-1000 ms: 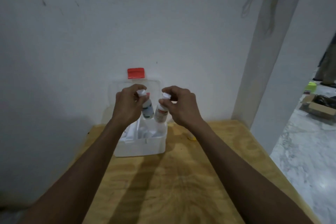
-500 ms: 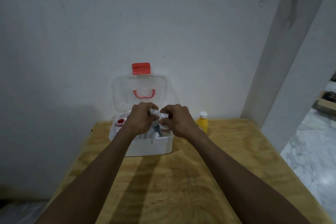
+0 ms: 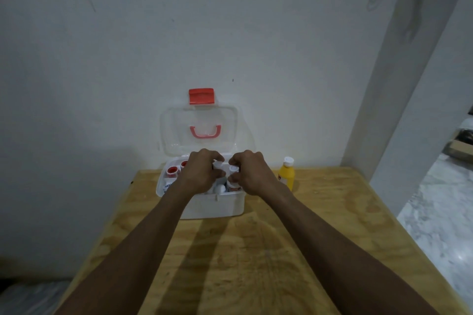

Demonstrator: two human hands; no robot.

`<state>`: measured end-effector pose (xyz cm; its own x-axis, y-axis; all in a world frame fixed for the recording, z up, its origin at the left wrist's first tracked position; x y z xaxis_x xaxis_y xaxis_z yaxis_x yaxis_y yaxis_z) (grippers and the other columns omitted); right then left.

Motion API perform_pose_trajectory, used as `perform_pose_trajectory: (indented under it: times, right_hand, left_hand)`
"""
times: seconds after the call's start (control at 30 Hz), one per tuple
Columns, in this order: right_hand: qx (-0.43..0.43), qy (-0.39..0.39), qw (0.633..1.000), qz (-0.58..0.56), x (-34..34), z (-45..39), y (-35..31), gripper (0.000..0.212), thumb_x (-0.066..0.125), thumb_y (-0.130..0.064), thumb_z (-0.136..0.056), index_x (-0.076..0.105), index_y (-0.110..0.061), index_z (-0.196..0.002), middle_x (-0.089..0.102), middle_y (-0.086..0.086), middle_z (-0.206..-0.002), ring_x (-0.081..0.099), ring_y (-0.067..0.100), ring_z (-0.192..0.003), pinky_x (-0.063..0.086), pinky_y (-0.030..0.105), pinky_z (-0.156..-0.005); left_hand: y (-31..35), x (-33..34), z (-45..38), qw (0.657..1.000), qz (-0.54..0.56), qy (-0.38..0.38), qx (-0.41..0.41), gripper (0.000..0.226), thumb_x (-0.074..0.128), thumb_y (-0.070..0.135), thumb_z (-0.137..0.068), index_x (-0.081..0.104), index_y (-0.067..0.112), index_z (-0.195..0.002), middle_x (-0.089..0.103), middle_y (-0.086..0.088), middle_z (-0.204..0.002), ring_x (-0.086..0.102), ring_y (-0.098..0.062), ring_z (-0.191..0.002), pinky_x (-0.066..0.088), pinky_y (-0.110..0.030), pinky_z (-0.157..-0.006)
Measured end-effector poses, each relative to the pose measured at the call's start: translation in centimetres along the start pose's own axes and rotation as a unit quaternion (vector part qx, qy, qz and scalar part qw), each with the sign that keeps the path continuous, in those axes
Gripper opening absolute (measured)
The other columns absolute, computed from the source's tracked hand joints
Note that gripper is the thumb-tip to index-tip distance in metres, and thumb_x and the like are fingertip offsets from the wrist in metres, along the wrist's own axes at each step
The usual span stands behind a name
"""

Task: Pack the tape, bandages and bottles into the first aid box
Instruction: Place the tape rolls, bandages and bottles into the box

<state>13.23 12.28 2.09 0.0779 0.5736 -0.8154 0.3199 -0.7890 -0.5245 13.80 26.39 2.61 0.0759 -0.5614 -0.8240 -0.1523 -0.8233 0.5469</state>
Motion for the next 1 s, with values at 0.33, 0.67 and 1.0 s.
perform_pose_trajectory:
  times: [0.33,0.67,1.0]
  right_hand:
    - [-0.006,0.005,1.0,0.007,-0.7,0.3,0.2,0.048,0.075,-0.01,-0.081,0.061,-0.004,-0.127,0.064,0.016,-0.123,0.059,0.032,-0.113,0.05,0.036,-0.094]
    - [0.03,0.158,0.987,0.028,-4.5,1.3,1.5,0.034,0.061,-0.004,-0.088,0.063,-0.005,-0.122,0.065,0.017,-0.12,0.06,0.032,-0.111,0.05,0.039,-0.093]
    - [0.173,0.078,0.978,0.091,-4.5,2.1,6.1,0.029,0.059,0.002,-0.089,0.061,0.0,-0.117,0.06,0.017,-0.121,0.061,0.031,-0.105,0.048,0.032,-0.079]
  left_hand:
    - [-0.3,-0.6,0.9,1.0,0.002,0.01,0.011,0.043,0.071,0.019,-0.084,0.063,0.014,-0.126,0.065,-0.008,-0.128,0.062,-0.027,-0.112,0.049,-0.047,-0.099]
    - [-1.7,-2.4,3.5,0.988,0.011,0.148,0.038,0.045,0.06,0.041,-0.09,0.062,0.013,-0.125,0.062,-0.01,-0.132,0.06,-0.027,-0.117,0.05,-0.048,-0.098]
    - [-5.6,-0.7,4.4,0.983,-0.17,0.072,-0.006,0.07,0.009,0.063,-0.092,0.047,0.022,-0.135,0.048,-0.01,-0.145,0.043,-0.032,-0.133,0.037,-0.058,-0.105]
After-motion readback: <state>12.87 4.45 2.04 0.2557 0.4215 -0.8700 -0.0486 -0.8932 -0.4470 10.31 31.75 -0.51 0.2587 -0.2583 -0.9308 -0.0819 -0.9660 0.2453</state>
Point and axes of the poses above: each hand's wrist, its own z-axis away from the middle knuckle, its own x-axis out of the palm, y = z × x, the point moved 3 cm from there along -z, towards the middle knuckle
